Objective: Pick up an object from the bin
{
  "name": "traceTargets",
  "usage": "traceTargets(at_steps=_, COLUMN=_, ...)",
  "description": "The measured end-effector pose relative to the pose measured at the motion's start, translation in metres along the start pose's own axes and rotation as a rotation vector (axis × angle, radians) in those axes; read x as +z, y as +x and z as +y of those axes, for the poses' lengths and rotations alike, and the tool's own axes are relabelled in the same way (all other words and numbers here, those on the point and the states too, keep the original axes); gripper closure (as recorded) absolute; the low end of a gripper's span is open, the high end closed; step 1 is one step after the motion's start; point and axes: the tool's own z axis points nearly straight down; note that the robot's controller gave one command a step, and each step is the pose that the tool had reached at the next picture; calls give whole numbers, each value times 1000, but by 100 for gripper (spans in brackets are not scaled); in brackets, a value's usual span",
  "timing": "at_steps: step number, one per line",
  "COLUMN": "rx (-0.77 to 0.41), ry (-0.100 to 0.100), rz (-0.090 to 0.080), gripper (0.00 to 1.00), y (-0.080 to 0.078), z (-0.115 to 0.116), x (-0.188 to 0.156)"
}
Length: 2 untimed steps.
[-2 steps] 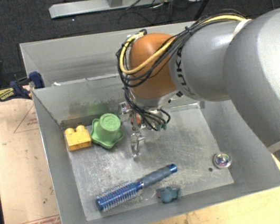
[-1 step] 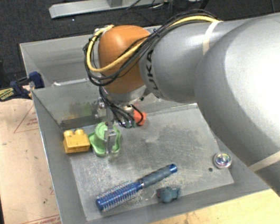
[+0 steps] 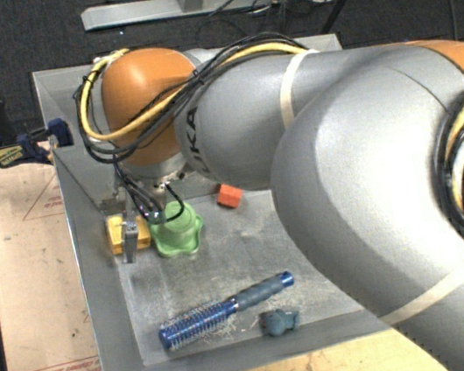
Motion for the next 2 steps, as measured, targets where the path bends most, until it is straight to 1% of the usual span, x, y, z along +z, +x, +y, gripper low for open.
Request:
traceTargets(at_steps=1, rx=128, ry=-1, rz=1, gripper=0, y=-7, z=-14, x=29)
traceTargets(at_steps=2, rx=125, ry=4, rz=3, gripper=0, y=-7, z=-12, x=28)
